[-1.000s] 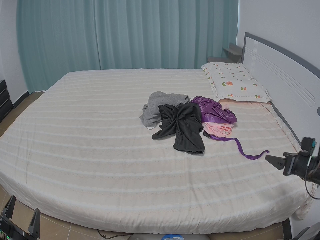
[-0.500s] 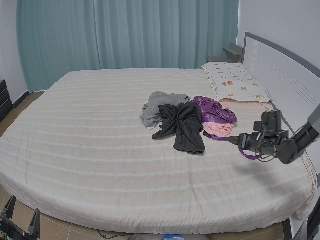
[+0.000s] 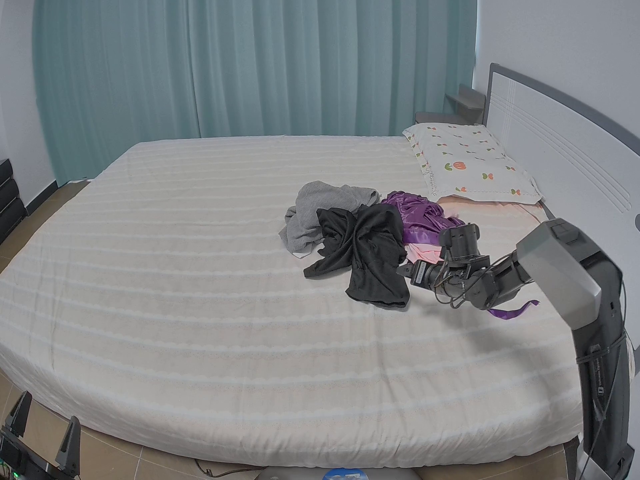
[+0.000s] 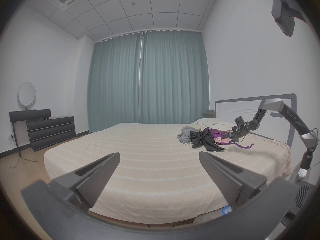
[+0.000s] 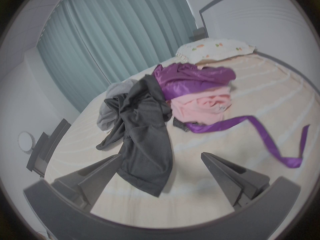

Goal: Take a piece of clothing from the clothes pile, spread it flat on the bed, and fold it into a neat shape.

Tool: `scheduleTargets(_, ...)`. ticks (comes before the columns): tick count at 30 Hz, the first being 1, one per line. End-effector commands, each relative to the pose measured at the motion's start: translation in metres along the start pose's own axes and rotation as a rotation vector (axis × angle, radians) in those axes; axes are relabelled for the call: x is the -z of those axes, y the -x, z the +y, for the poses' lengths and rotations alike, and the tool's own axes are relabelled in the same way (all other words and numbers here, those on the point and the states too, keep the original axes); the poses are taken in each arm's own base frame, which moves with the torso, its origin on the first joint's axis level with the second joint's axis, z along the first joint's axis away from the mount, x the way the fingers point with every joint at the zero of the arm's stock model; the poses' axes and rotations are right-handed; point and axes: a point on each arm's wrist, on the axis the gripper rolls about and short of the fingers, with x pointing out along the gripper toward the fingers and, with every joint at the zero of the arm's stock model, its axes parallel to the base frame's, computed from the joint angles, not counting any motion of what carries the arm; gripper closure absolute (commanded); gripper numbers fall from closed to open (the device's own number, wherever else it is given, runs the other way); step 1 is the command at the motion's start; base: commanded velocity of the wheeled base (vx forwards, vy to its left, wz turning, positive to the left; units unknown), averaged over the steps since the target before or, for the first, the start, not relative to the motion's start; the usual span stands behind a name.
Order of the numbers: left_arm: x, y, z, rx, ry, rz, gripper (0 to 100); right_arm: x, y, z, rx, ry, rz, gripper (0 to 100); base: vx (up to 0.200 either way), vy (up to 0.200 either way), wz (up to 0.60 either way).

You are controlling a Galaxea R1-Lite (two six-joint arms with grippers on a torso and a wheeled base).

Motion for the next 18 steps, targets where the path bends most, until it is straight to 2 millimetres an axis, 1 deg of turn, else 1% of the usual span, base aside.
scheduleTargets(1,0.005,0.000,0.000,0.000,0.000,0.000,0,0.045,-0.045,0.004,0.015,-0.025,0.087,0,0.000,0.000,0.00)
scheduleTargets(2,0.005,0.000,0.000,0.000,0.000,0.000,0,0.049,-0.048,0.006,0.017,-0.019,0.103,0,0.000,0.000,0.00)
scheduleTargets(8,0.005,0.000,0.000,0.000,0.000,0.000,0,0.048,-0.051,0.008,0.018,-0.023,0.109,0,0.000,0.000,0.00)
scheduleTargets(11,0.005,0.000,0.000,0.000,0.000,0.000,0,0.049,-0.054,0.015,0.001,-0.017,0.101,0,0.000,0.000,0.00)
scheduleTargets(12,0.005,0.000,0.000,0.000,0.000,0.000,0,0.052,-0.057,0.017,-0.004,-0.014,0.100,0,0.000,0.000,0.00)
scheduleTargets(16,0.005,0.000,0.000,0.000,0.000,0.000,0,0.051,-0.060,0.018,-0.007,-0.018,0.089,0,0.000,0.000,0.00)
scheduleTargets(17,0.005,0.000,0.000,0.000,0.000,0.000,0,0.049,-0.060,0.018,-0.010,-0.025,0.082,100,0.000,0.000,0.00)
scheduleTargets(18,0.005,0.000,0.000,0.000,0.000,0.000,0,0.049,-0.060,0.018,-0.011,-0.030,0.080,100,0.000,0.000,0.00)
